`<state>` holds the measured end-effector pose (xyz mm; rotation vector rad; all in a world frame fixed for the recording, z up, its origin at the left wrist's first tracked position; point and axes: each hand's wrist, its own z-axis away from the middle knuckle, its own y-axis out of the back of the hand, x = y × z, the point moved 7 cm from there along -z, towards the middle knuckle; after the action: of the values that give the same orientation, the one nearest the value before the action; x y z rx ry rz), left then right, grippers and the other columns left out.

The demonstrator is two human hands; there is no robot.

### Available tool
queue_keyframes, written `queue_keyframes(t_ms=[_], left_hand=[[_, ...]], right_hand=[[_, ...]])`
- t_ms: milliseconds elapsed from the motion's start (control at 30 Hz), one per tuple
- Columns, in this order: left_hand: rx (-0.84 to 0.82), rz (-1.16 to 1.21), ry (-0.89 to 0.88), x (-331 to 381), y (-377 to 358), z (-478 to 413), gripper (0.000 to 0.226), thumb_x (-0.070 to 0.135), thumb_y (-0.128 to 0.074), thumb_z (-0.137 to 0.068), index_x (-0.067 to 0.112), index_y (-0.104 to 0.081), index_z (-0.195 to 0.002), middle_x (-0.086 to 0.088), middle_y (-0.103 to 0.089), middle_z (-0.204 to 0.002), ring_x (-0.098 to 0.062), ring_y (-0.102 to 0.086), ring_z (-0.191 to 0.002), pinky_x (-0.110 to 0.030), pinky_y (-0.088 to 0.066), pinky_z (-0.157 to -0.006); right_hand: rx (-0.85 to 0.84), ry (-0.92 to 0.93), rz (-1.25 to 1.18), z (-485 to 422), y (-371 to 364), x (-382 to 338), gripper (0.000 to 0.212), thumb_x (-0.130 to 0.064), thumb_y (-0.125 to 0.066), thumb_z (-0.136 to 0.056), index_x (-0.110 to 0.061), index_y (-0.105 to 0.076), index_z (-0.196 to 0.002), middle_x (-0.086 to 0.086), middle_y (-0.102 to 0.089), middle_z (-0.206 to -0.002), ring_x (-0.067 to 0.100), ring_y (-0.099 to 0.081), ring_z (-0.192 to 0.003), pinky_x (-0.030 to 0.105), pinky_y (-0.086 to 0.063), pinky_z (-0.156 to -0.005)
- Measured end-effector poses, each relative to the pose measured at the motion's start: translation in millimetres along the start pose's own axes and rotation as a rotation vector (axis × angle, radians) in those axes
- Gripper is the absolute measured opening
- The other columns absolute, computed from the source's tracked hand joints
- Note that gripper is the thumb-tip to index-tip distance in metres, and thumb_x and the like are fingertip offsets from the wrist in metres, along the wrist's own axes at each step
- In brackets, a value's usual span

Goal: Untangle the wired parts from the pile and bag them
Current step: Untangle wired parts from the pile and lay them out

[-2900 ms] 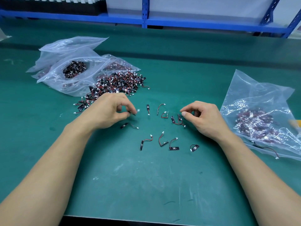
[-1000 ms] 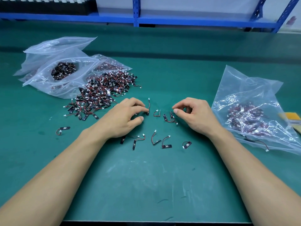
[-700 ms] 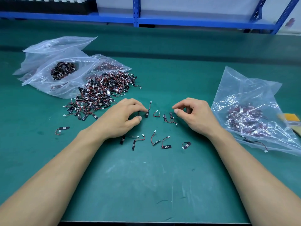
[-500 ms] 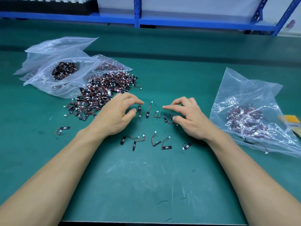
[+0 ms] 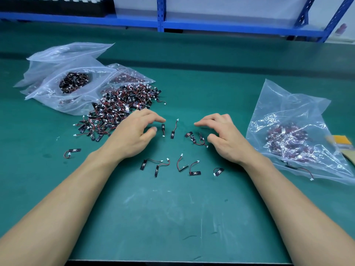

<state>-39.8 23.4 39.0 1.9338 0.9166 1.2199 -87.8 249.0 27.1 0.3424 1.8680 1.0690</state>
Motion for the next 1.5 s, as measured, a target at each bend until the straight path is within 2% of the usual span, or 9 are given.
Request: queue_keyframes(t_ms=[67,200,333,400,600,833,967,1200,1500], left_hand=[[0.001,0.004,0.005,-2.6,0.7,0.4,0.031,0.009,-0.057,-0.094,0.024,-0.066,-0.12,0.012,-0.058,-0.118,-0.013,-0.053,-0.104,-0.041,-0.043,-0.098],[0.0,0.017,0.028,-6.7,0.4,0.7,0.032,0.007,-0.056,-0.094,0.023,-0.067,-0.118,0.009,-0.059,-0.118,-0.014,-0.054,-0.104,-0.041,-0.043,-0.099],[-0.022,0.024,0.045,-7.7,-0.8,0.5,0.033,0.005,-0.054,-0.094,0.021,-0.068,-0.119,0.007,-0.06,-0.117,-0.014,-0.055,-0.104,-0.04,-0.044,-0.1],[-0.023,0.018,0.045,-7.2,-0.7,0.3,0.034,0.004,-0.053,-0.094,0.021,-0.068,-0.119,0.006,-0.06,-0.117,-0.015,-0.055,-0.104,-0.041,-0.043,-0.1],[-0.018,0.024,0.039,-3.1,0.6,0.4,0.035,0.002,-0.052,-0.093,0.019,-0.069,-0.118,0.004,-0.062,-0.116,-0.018,-0.055,-0.106,-0.042,-0.043,-0.1],[-0.041,0.015,0.074,-6.4,-3.7,1.0,0.036,0.004,-0.057,-0.093,0.016,-0.064,-0.126,0.003,-0.06,-0.117,-0.016,-0.057,-0.106,-0.03,-0.041,-0.099],[-0.034,-0.058,0.123,-15.5,-4.1,-0.2,0.037,0.009,-0.055,-0.095,0.017,-0.061,-0.131,0.001,-0.06,-0.123,-0.019,-0.052,-0.115,-0.037,-0.039,-0.105],[-0.02,-0.085,0.156,-21.7,-2.8,-0.2,0.034,0.013,-0.053,-0.098,0.018,-0.06,-0.131,0.0,-0.059,-0.128,-0.021,-0.049,-0.118,-0.035,-0.037,-0.104],[-0.053,-0.081,0.146,-18.5,-4.9,-0.1,0.036,0.009,-0.052,-0.098,0.018,-0.059,-0.132,-0.001,-0.057,-0.13,-0.021,-0.045,-0.122,-0.033,-0.033,-0.107]], right_hand=[[0.056,-0.025,-0.029,-0.6,5.3,3.9,0.057,-0.016,-0.037,-0.075,-0.023,-0.066,-0.124,-0.012,-0.054,-0.117,0.011,-0.036,-0.109,0.008,-0.025,-0.095],[0.138,-0.062,-0.051,-0.1,14.5,10.6,0.053,-0.014,-0.04,-0.072,-0.024,-0.068,-0.115,-0.015,-0.056,-0.106,0.015,-0.046,-0.105,0.023,-0.038,-0.093],[0.211,-0.077,-0.121,-0.6,20.3,13.7,0.047,-0.01,-0.043,-0.072,-0.026,-0.069,-0.108,-0.013,-0.061,-0.106,0.015,-0.052,-0.101,0.024,-0.042,-0.088],[0.238,-0.083,-0.143,-0.8,21.8,16.0,0.045,0.0,-0.048,-0.077,-0.029,-0.068,-0.104,-0.014,-0.061,-0.105,0.015,-0.053,-0.1,0.025,-0.044,-0.087],[0.242,-0.081,-0.149,-1.2,20.9,17.7,0.048,0.008,-0.051,-0.078,-0.032,-0.067,-0.1,-0.014,-0.062,-0.103,0.013,-0.054,-0.097,0.017,-0.041,-0.082],[0.225,-0.079,-0.149,-0.6,19.9,18.3,0.048,0.008,-0.053,-0.079,-0.032,-0.067,-0.1,-0.012,-0.062,-0.104,0.01,-0.054,-0.097,0.008,-0.038,-0.077],[0.226,-0.075,-0.144,-0.2,19.7,17.9,0.047,0.008,-0.053,-0.079,-0.032,-0.066,-0.1,-0.012,-0.062,-0.103,0.011,-0.054,-0.096,0.008,-0.038,-0.078],[0.207,-0.08,-0.13,-0.3,17.4,18.6,0.043,0.005,-0.056,-0.081,-0.034,-0.067,-0.095,-0.022,-0.058,-0.097,0.01,-0.054,-0.097,0.007,-0.037,-0.078],[0.213,-0.071,-0.125,-0.9,17.6,19.2,0.034,-0.002,-0.062,-0.084,-0.034,-0.07,-0.093,-0.023,-0.059,-0.094,0.009,-0.055,-0.096,0.026,-0.045,-0.087]])
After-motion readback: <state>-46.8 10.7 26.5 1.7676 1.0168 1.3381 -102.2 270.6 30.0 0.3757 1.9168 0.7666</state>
